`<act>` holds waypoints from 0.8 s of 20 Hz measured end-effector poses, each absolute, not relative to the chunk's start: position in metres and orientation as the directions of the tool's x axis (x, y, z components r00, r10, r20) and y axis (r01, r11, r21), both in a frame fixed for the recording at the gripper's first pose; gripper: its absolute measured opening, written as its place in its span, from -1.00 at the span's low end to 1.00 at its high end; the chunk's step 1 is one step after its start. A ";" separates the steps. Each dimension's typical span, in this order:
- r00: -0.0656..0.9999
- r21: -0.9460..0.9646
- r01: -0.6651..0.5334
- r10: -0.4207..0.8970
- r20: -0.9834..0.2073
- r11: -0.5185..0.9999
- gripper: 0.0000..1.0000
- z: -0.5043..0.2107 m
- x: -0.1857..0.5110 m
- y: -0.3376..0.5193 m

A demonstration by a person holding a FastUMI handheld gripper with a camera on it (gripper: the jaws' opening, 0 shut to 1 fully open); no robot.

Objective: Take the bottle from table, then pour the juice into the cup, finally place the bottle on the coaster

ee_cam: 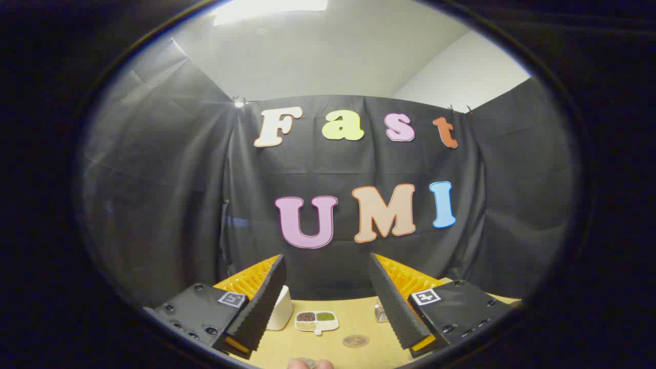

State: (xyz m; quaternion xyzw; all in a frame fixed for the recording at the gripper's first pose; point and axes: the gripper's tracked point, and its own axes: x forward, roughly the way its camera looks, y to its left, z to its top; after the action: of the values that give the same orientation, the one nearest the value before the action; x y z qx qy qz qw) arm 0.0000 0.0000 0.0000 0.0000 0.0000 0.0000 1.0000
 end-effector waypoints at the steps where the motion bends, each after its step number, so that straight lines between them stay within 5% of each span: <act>1: 1.000 0.005 0.002 -0.002 -0.002 1.000 1.00 -0.001 0.001 -0.002; 11: 0.999 0.002 -0.014 0.014 -0.033 1.000 1.00 -0.009 0.010 -0.029; 16: 0.990 0.035 -0.124 0.126 -0.057 0.992 1.00 -0.008 0.005 -0.032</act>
State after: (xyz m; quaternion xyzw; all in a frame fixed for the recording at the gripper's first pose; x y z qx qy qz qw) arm 0.0053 -0.0322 -0.0081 0.0157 0.0294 0.0627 0.9975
